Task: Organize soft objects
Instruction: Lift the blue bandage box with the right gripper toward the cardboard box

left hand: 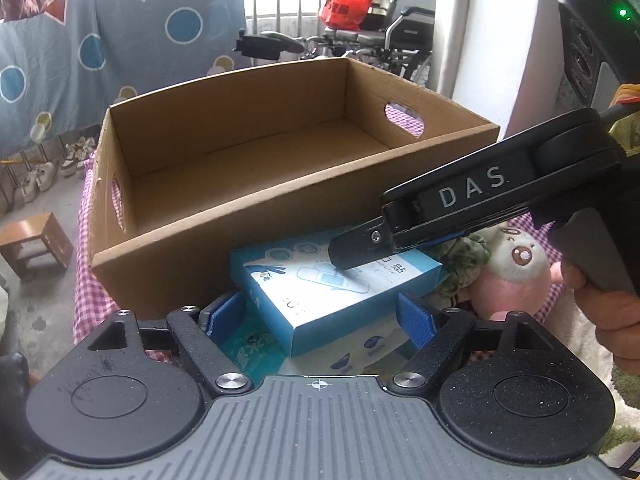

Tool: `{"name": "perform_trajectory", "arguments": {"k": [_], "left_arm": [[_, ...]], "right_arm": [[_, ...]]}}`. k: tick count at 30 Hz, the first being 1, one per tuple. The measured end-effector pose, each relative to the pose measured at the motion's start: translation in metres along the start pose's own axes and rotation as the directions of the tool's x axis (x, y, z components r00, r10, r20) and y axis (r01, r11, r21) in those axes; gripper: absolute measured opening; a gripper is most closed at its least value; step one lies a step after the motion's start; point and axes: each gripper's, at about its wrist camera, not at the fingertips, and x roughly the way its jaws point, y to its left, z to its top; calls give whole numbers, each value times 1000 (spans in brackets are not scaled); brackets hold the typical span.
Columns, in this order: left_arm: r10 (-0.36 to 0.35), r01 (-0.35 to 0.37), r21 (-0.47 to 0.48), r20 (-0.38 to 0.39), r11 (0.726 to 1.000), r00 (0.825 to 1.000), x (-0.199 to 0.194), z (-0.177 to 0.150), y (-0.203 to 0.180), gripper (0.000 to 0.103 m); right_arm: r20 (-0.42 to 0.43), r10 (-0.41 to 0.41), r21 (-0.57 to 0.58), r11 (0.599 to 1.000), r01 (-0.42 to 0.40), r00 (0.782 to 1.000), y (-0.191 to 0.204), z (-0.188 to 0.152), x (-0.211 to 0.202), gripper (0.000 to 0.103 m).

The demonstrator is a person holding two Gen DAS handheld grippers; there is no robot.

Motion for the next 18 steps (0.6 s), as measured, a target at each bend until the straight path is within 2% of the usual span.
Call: {"name": "perform_trajectory", "arguments": {"k": [5, 13, 18], "left_arm": [[13, -13, -14, -4, 1000, 1000, -12, -3, 6, 83], [53, -53, -36, -25, 998, 998, -13, -11, 10, 83], [36, -38, -48, -28, 998, 999, -12, -11, 12, 83]], "right_arm": [[18, 56, -45, 997, -56, 998, 12, -5, -7, 65], [19, 47, -52, 998, -46, 999, 14, -10, 1, 66], [27, 51, -52, 997, -49, 998, 9, -11, 0, 66]]}}
